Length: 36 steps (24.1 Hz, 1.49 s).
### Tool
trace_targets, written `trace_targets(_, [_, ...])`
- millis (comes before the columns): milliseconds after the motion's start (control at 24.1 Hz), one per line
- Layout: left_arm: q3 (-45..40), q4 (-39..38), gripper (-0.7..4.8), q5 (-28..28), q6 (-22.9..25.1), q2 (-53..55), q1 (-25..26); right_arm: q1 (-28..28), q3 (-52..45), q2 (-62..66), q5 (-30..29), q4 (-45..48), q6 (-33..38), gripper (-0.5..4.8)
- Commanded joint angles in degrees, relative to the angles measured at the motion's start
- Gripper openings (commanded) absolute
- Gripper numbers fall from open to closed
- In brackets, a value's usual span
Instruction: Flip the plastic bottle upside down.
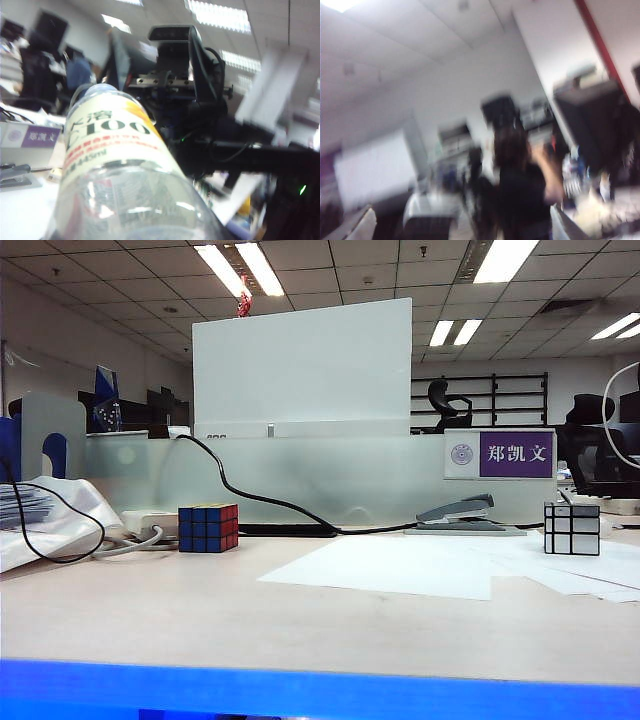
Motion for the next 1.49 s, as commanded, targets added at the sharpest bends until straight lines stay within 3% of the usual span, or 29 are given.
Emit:
trace_targets(41, [9.4, -7.5, -0.06, 7.4, 8.0, 11.7, 0.0, -1.8, 0.2, -2.4, -7.6, -7.1, -5.7, 4.79])
trace_targets(207, [22.5, -20.4, -0.05, 14.6, 16.9, 26.1, 0.0, -5.9, 0.2, -7.9, -8.1, -23.1, -18.3, 4.79])
trace_targets(415, [33.8, -40.9, -0.06, 10.7, 32.4, 38.3, 0.0, -12.5, 0.2, -17.5, -5.4, -47.2, -32.4, 4.79])
trace_targets(539, [41.1, -53.7, -0.06, 4.1, 40.2, 45.2, -0.2, -15.3, 0.2, -23.1, -3.2, -63.3, -42.0, 0.39])
trace_targets(581, [43.4, -57.2, -0.06, 1.4, 42.2, 47.2, -0.7, -15.7, 0.2, -24.7, -2.0, -67.6, -44.1, -0.08])
trace_targets(705, [50.6, -67.2, -0.06, -7.6, 48.7, 52.4, -2.5, -15.7, 0.2, -29.0, 4.9, -79.6, -51.0, -0.06])
trace_targets(830, [58.8, -76.6, -0.06, -19.3, 53.9, 58.1, -7.4, -15.6, 0.2, -33.7, 13.5, -91.4, -57.2, -0.06])
trace_targets(996, [64.8, -81.2, -0.06, -29.0, 55.8, 63.2, -12.9, -15.6, 0.2, -38.0, 22.3, -100.3, -60.7, -0.06])
trace_targets(1328, [69.1, -88.5, -0.06, -33.4, 59.3, 70.2, -15.2, -15.6, 0.2, -39.6, 23.5, -111.7, -64.4, -0.06])
trace_targets(1494, [69.6, -91.6, -0.06, -33.5, 60.0, 73.2, -15.2, -15.6, 0.1, -39.5, 27.6, -115.0, -65.8, -0.06])
